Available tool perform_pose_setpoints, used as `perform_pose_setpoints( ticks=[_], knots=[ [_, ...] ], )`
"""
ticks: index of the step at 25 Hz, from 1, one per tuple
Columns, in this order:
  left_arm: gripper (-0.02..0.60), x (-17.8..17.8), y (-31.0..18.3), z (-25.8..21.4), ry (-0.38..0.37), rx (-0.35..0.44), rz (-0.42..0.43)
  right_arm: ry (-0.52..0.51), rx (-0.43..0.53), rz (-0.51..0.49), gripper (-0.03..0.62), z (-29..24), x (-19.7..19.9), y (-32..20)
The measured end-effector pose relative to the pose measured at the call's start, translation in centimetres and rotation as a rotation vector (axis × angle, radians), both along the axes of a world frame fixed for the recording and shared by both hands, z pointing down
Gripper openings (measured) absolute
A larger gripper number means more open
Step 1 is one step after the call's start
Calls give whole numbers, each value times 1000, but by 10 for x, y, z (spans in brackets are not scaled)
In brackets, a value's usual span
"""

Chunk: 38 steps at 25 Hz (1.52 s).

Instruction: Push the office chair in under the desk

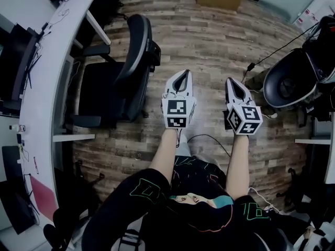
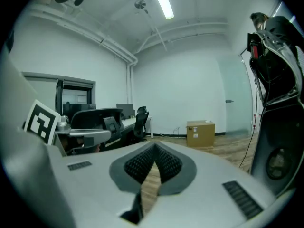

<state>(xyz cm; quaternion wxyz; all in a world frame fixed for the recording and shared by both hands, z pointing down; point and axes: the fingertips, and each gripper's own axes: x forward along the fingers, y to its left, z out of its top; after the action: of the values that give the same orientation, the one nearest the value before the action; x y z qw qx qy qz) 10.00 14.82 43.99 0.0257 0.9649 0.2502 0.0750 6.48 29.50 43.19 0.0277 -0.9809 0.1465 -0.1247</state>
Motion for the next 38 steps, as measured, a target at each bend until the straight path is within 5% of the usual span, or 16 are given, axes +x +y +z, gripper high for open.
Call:
perform_pose_setpoints(
  ticks=[13, 29, 38],
  knots=[
    [8, 41, 23, 0, 12, 19, -22, 12, 15, -17, 5, -1, 54, 27],
    [8, 157, 15, -5, 35, 28, -313, 53, 36, -313, 5, -16, 228, 17],
    [8, 161, -16, 10, -17, 57, -536, -13, 63, -615, 5, 5, 269, -63]
  ],
)
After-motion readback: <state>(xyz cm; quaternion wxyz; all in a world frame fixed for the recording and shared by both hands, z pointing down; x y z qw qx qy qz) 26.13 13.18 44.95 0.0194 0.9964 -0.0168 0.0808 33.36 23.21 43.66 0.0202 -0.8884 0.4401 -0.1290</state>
